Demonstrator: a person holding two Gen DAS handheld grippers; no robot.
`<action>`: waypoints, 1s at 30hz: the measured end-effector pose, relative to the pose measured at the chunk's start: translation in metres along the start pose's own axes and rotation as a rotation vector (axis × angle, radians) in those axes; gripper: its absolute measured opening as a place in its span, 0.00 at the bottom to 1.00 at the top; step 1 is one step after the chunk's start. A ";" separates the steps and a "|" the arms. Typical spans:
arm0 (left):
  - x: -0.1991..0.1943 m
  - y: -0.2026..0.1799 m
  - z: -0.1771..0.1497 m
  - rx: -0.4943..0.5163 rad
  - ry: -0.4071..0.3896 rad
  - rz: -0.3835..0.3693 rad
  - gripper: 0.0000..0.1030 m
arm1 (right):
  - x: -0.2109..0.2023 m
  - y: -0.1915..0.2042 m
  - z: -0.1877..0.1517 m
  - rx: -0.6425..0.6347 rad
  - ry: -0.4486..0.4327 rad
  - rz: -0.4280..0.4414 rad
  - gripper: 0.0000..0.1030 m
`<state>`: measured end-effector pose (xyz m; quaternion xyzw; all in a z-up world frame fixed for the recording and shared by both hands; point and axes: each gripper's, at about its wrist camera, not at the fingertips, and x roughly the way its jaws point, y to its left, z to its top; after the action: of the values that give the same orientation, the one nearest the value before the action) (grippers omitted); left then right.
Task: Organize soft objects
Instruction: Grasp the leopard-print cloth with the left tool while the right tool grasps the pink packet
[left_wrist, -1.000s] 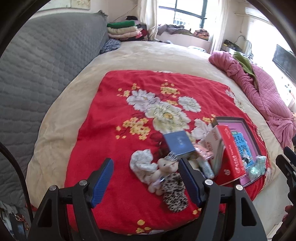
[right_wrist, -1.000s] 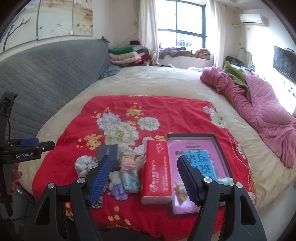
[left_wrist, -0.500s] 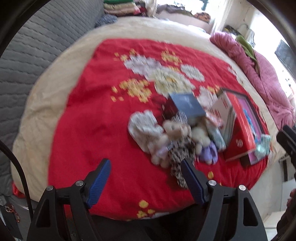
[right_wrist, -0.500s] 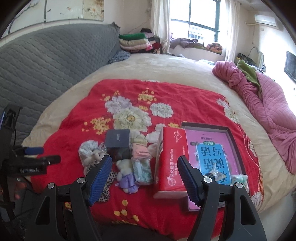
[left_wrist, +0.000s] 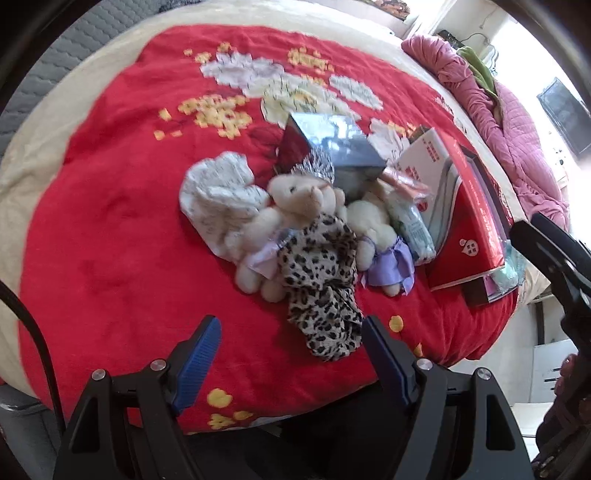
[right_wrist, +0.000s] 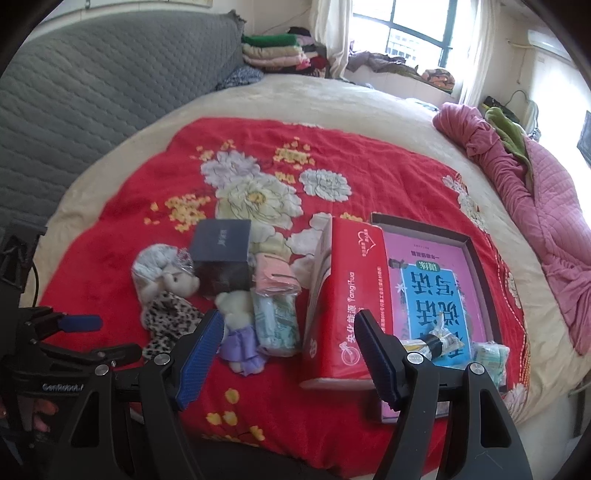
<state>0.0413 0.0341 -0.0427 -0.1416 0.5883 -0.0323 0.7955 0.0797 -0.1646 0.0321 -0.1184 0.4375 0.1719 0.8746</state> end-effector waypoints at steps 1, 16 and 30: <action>0.003 -0.001 0.000 -0.003 0.003 -0.008 0.75 | 0.007 0.001 0.002 -0.012 0.012 -0.002 0.72; 0.039 -0.009 0.007 -0.017 0.066 -0.102 0.75 | 0.108 0.023 0.039 -0.196 0.175 -0.055 0.72; 0.060 -0.007 0.012 -0.071 0.098 -0.185 0.53 | 0.134 0.019 0.044 -0.155 0.226 0.011 0.18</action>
<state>0.0716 0.0163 -0.0935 -0.2218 0.6117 -0.0915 0.7538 0.1786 -0.1046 -0.0506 -0.2019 0.5195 0.1954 0.8070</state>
